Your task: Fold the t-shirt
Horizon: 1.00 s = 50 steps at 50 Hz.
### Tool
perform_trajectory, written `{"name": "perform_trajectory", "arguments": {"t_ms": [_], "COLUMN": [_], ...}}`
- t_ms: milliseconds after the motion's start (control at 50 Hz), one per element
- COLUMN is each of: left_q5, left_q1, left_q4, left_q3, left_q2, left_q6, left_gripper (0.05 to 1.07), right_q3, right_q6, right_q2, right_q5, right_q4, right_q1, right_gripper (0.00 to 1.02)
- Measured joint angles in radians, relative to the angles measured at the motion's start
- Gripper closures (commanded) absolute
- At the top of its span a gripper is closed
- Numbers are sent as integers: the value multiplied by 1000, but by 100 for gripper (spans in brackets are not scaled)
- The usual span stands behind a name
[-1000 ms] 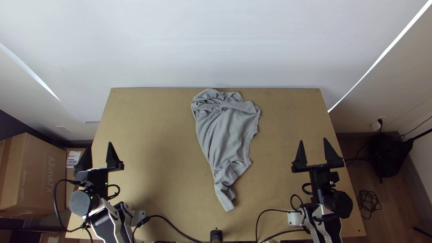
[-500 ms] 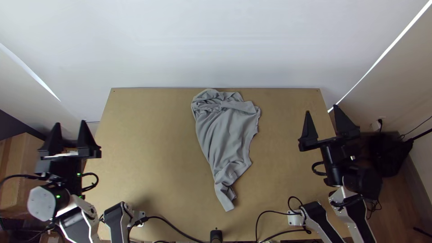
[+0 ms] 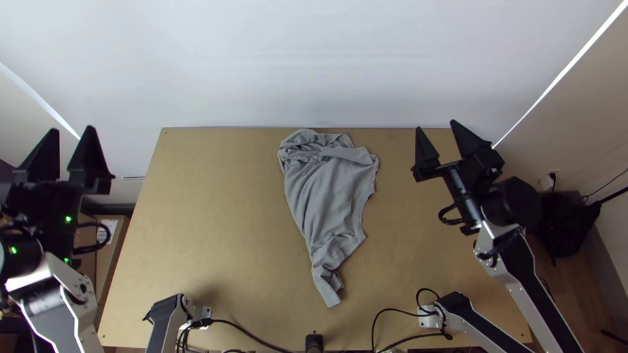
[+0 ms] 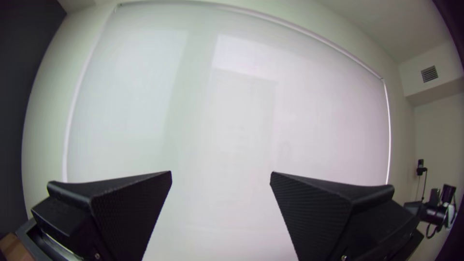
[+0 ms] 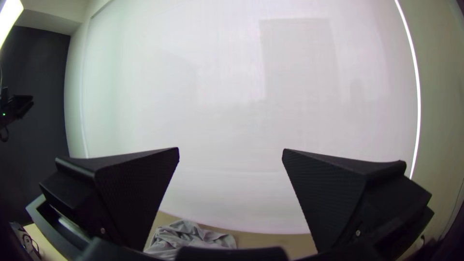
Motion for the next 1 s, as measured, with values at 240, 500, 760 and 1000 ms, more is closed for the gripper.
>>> {"name": "perform_trajectory", "arguments": {"t_ms": [240,500,760,1000], "left_q5": [2,-14,-29,-29], "left_q1": [-95,-202,-274,-309], "left_q4": [-235,-385,-588,-796], "left_q3": [225,322,436,582], "left_q2": [202,352,469,644], "left_q6": [14,32,43,47], "left_gripper": [10,10,10,10], "right_q3": [58,127,221,331], "right_q6": [124,228,389,462], "right_q2": [113,256,478,708], "right_q5": [0,-60,-240,-291], "right_q4": [-158,-293,-411,-489], "right_q1": [-19,-68,-183,-208], "right_gripper": [4,4,4,4]}}
